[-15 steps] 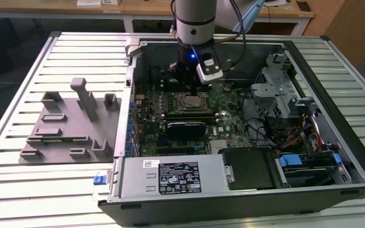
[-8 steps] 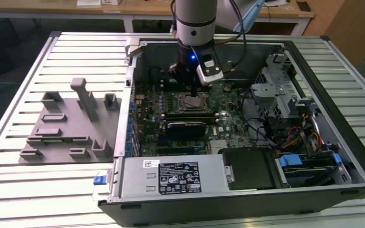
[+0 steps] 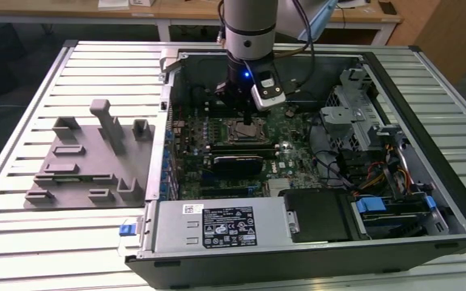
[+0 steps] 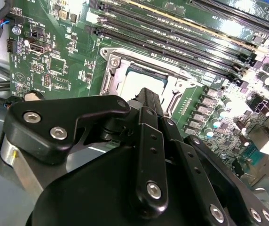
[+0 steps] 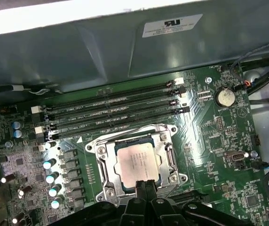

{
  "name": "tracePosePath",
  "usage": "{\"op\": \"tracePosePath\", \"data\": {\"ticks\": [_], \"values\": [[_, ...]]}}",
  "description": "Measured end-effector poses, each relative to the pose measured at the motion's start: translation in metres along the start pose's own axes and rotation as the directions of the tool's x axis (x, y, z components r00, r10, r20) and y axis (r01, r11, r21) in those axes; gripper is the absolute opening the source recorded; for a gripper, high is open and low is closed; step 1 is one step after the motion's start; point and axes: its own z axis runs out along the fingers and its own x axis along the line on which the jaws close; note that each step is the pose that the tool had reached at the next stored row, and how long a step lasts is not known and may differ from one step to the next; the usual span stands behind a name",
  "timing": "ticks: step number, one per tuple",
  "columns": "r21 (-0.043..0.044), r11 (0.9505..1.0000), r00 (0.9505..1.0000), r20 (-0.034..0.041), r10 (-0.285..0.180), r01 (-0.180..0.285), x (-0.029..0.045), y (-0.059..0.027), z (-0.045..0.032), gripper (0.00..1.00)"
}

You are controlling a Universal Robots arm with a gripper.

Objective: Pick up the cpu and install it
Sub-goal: 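Install the second cpu locking lever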

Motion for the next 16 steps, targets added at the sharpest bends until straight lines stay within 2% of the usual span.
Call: {"op": "tracePosePath", "data": {"ticks": [16], "values": [[0.0000,1.0000,1.0000,0.0001,0.000,0.000,-0.0038,-0.0163,-0.0004,0.11]]}}
